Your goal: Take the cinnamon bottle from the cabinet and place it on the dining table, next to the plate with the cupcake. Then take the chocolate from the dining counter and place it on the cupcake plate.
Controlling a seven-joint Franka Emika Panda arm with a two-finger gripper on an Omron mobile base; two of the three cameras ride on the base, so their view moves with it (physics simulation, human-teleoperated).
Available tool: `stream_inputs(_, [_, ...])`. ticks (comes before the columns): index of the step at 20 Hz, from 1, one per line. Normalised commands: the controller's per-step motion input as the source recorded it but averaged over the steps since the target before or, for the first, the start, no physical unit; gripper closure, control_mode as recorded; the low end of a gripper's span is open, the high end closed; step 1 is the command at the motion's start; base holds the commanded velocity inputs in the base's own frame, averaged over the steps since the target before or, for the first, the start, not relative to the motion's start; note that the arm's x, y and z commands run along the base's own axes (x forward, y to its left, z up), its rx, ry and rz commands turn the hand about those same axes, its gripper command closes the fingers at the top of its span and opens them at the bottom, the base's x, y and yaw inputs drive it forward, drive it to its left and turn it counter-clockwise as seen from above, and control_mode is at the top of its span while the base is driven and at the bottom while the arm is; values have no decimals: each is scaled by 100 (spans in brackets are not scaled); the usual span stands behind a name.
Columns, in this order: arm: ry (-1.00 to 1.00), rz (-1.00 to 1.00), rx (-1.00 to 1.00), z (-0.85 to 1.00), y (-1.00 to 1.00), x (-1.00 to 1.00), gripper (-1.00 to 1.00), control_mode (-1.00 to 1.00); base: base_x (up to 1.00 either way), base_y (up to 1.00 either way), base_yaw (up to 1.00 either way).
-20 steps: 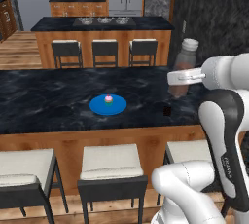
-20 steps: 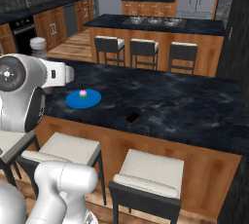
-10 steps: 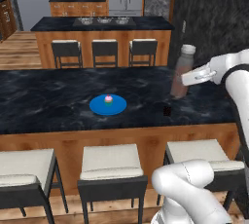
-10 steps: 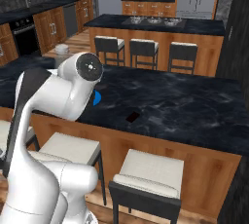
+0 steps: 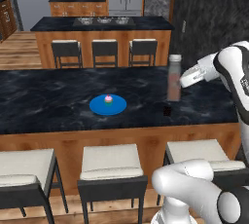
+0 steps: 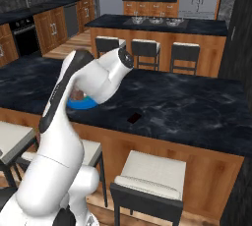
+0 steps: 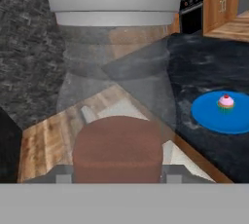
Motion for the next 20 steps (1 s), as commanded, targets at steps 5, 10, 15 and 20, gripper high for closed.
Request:
stream_inputs(5, [0,27,2,-35,-11,59,100,-100,0,0,0])
stream_inputs(10, [-7,18,0,-42,0,50,100,-100,0,0,0])
stream_inputs(15, [-11,9,0,-40,2,43,100,-100,0,0,0])
stream_inputs(20, [-20,3,0,-34,4,40,100,-100,0,0,0])
